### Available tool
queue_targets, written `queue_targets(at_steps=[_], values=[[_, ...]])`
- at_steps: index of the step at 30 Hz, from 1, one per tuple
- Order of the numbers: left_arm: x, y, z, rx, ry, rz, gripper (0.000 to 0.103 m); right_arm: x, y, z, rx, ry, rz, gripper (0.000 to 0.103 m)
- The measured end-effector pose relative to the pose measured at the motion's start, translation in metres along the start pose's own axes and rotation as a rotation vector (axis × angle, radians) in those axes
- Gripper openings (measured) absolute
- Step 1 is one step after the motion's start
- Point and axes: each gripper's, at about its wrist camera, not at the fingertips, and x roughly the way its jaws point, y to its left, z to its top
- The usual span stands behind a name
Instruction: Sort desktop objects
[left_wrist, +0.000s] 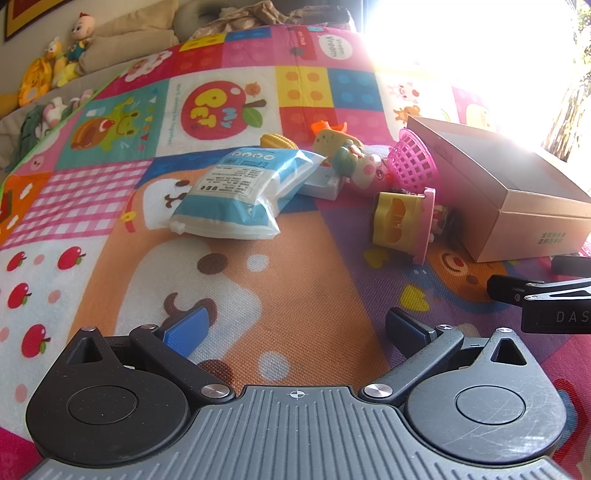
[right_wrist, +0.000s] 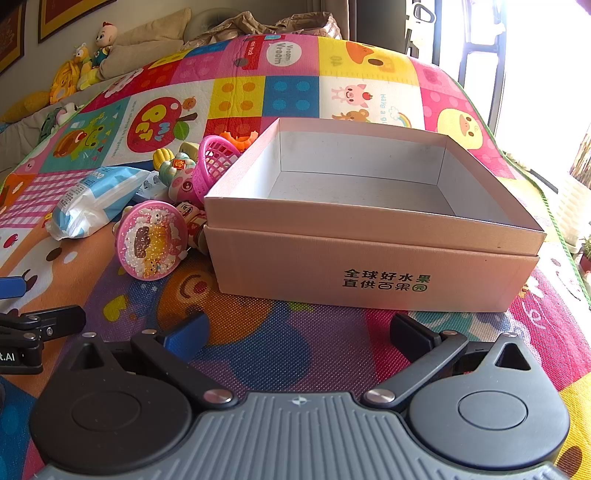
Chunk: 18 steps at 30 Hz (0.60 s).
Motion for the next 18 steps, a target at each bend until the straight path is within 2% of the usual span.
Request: queue_targets(at_steps=[18], values=[[-0.0011, 0.0001, 0.0008, 0.001, 0.000, -0.001, 0.103, 0.0006, 0.0003, 0.0002, -0.001, -0.001, 0.000, 0.103]])
